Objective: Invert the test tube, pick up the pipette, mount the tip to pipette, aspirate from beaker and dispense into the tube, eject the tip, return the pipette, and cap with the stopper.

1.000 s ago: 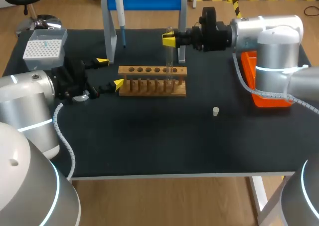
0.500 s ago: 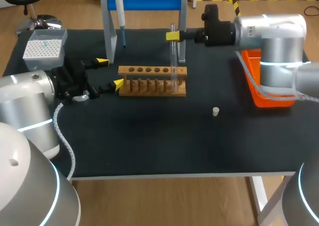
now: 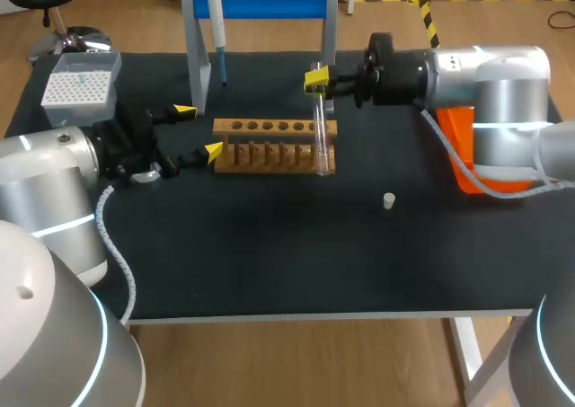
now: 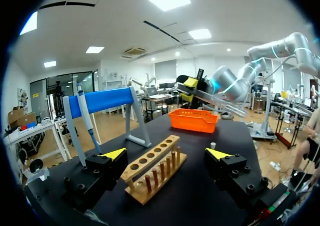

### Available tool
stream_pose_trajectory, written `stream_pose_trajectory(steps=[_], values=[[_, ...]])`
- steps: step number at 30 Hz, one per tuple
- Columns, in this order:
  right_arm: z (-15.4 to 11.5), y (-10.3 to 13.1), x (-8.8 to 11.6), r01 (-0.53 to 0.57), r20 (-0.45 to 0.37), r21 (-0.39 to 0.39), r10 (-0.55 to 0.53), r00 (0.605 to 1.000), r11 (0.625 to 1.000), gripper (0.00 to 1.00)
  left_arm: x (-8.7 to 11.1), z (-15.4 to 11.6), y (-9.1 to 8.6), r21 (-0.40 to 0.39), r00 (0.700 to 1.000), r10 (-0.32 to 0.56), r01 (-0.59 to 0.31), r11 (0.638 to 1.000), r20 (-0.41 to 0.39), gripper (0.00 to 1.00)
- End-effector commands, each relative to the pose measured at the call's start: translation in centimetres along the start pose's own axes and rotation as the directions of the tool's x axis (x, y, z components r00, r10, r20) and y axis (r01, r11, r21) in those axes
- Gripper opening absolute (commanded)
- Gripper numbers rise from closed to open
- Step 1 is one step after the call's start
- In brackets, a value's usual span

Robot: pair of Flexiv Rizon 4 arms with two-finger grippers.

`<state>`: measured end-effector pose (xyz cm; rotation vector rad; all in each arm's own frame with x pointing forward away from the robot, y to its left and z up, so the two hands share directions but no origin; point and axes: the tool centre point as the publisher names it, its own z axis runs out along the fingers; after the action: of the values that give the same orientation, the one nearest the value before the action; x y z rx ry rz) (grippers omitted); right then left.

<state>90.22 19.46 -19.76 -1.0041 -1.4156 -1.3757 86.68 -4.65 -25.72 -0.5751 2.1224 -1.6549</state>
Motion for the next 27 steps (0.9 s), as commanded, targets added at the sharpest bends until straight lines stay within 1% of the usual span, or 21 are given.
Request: stream_pose_trajectory(steps=[1,3,10,18,27], values=[[-0.5,0.1,-0.3,-0.168,0.022,0.055,0.167,0.986,0.984,0.00,0.1,0.1,0.0,-0.001,1.000,0.001,-0.001,1.000,0.005,1.00],[-0.6,-0.1,-0.5,-0.184,0.027,0.062,0.183,0.983,0.981,0.00,0.1,0.1,0.0,-0.001,1.000,0.001,-0.001,1.000,0.005,1.00],[-0.5,-0.7,-0.8,-0.188,0.028,0.063,0.186,0.982,0.980,0.00,0.1,0.1,0.0,-0.001,1.000,0.001,-0.001,1.000,0.005,1.00],[-0.6,-1.1,-0.7,-0.241,0.003,0.057,0.241,0.971,0.969,0.00,0.1,0.1,0.0,-0.001,1.000,0.001,-0.001,1.000,0.005,1.00],[-0.6,-1.2,-0.8,-0.250,0.006,0.054,0.250,0.968,0.967,0.00,0.1,0.1,0.0,-0.001,1.000,0.001,-0.001,1.000,0.005,1.00]])
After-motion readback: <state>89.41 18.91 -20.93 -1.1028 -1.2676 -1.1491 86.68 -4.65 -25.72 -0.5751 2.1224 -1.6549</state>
